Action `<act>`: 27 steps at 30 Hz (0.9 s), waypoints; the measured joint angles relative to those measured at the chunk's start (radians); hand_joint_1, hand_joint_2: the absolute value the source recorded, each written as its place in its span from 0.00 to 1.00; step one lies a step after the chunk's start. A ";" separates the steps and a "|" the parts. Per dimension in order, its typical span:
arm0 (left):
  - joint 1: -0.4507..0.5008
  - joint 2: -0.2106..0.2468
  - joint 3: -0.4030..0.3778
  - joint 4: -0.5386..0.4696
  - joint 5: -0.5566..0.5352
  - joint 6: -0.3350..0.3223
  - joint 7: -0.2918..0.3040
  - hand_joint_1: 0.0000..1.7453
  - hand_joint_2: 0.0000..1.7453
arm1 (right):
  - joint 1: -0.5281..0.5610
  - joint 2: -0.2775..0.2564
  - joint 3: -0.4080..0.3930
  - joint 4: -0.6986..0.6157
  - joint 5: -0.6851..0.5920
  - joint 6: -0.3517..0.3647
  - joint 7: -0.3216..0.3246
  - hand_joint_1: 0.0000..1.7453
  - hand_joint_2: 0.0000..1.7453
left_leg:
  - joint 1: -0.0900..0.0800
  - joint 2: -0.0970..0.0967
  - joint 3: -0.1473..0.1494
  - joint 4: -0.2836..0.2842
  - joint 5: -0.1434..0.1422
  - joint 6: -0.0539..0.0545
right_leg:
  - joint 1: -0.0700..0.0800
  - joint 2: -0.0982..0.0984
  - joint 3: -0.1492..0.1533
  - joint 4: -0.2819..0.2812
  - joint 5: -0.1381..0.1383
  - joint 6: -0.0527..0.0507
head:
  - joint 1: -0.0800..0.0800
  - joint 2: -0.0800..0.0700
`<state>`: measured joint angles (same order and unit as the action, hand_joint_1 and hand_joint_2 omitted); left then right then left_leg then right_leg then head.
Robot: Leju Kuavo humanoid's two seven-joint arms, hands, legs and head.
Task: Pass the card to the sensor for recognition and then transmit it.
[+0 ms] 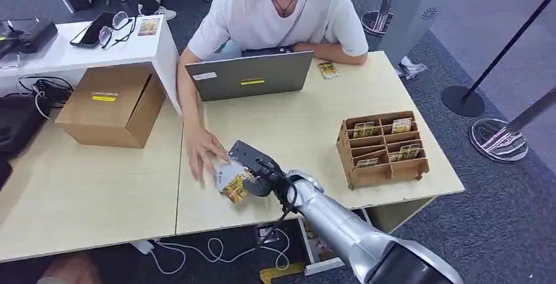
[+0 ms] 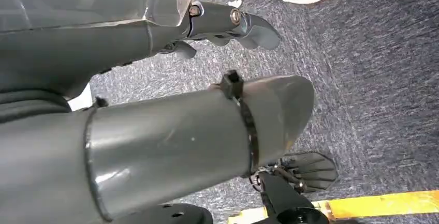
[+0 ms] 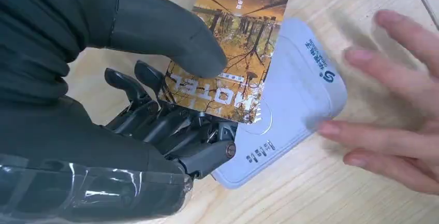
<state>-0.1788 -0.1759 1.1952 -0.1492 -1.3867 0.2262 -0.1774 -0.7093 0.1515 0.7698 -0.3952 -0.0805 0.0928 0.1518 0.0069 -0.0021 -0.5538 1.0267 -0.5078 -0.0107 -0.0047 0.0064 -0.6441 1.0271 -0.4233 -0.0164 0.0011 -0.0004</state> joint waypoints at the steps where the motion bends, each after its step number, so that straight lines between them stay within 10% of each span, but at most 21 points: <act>1: 0.000 -0.001 0.001 0.000 0.000 -0.001 0.002 0.00 0.00 | 0.001 0.003 0.000 0.002 0.000 -0.005 0.001 1.00 1.00 | 0.000 0.000 0.000 0.000 0.000 0.000 | 0.000 0.000 0.000 0.000 0.000 0.000 | 0.000 0.000; 15: 0.000 -0.004 0.004 0.000 -0.020 -0.010 0.001 0.00 0.00 | 0.028 0.001 -0.071 0.029 -0.043 -0.171 0.031 1.00 1.00 | 0.000 0.000 0.000 0.000 0.000 0.000 | 0.000 0.000 0.000 0.000 0.000 0.000 | 0.000 0.000; 27: 0.000 -0.005 0.006 0.000 -0.021 -0.012 -0.001 0.00 0.00 | 0.033 -0.003 -0.088 0.043 -0.006 -0.178 0.065 1.00 1.00 | 0.000 0.000 0.000 0.000 0.000 0.000 | 0.000 0.000 0.000 0.000 0.000 0.000 | 0.000 0.000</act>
<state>-0.1787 -0.1808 1.2009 -0.1492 -1.4080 0.2144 -0.1781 -0.6758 0.1480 0.6821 -0.3525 -0.0866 -0.0855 0.2170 0.0069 -0.0019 -0.5534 1.0267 -0.5078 -0.0107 -0.0047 0.0065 -0.6439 1.0271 -0.4233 -0.0165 0.0015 -0.0004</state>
